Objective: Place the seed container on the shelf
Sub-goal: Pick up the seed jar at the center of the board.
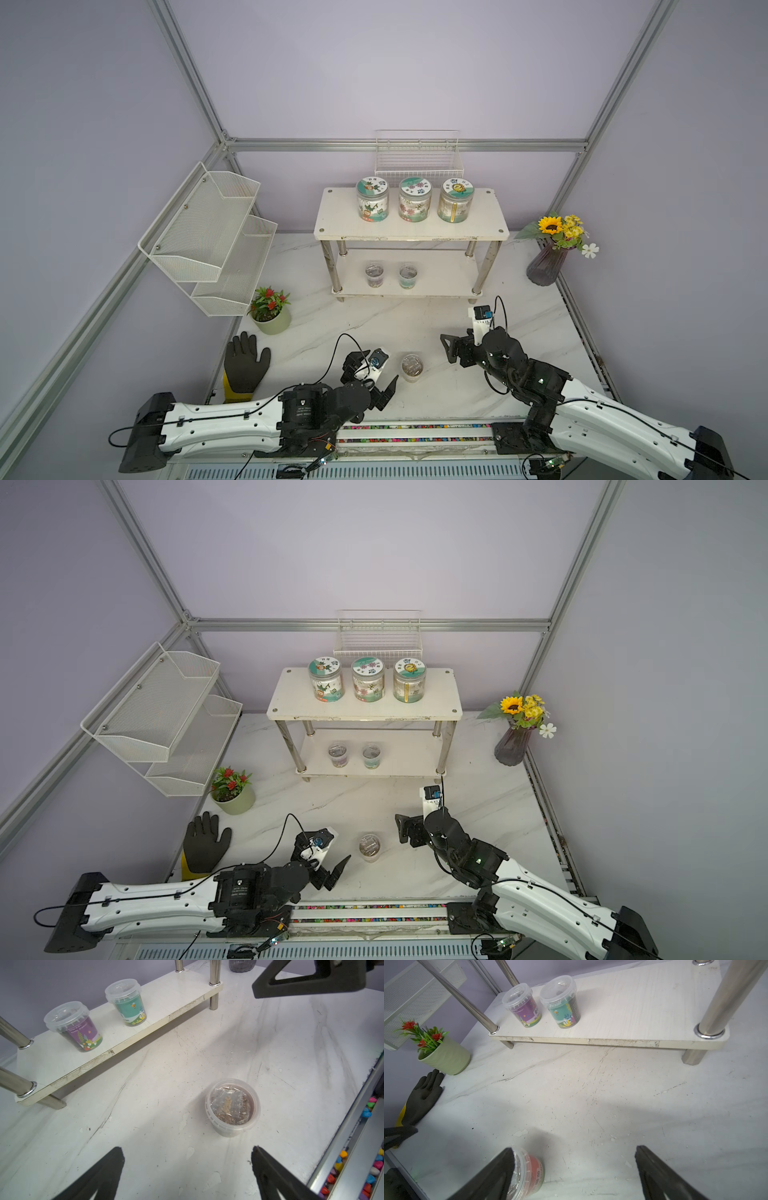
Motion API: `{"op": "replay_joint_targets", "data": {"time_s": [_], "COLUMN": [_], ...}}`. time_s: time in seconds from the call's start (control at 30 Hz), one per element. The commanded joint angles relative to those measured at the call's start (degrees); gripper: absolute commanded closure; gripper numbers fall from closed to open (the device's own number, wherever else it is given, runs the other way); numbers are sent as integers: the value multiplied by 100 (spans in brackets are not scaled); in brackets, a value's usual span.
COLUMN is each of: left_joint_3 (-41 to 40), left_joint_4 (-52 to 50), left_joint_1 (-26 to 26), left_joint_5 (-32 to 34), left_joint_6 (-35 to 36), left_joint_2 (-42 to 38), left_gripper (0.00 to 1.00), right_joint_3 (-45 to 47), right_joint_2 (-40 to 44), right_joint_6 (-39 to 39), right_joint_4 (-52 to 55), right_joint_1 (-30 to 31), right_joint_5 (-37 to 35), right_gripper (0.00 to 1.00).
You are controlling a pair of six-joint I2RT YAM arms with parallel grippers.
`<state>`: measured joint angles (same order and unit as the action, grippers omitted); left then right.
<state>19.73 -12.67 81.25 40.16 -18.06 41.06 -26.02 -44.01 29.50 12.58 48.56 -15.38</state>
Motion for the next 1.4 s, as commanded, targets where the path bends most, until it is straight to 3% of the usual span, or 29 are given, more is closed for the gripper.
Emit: {"op": "replay_joint_targets", "data": {"time_s": [0.0, 0.23, 0.7, 1.0, 1.37], "left_joint_3": [-247, -829, -1124, -1245, -1146], "left_joint_4": [1052, 2773, 5122, 5965, 5875], "left_joint_1": [300, 724, 703, 519, 204], "left_joint_5": [450, 802, 899, 668, 65], "left_joint_6": [-25, 158, 112, 29, 185], "left_joint_2": [194, 1162, 2954, 3548, 3430], "left_gripper": [2, 1, 0, 1, 0], "right_joint_3": [57, 36, -109, -206, -212], "right_joint_2": [77, 116, 4, -84, -127], "right_joint_6": [41, 30, -14, -89, -159], "right_joint_4": [131, 218, 250, 255, 211], "right_joint_1": [31, 32, 36, 33, 31], "right_joint_5": [-62, -79, -37, -32, -80], "right_gripper": [6, 6, 6, 6, 6]}}
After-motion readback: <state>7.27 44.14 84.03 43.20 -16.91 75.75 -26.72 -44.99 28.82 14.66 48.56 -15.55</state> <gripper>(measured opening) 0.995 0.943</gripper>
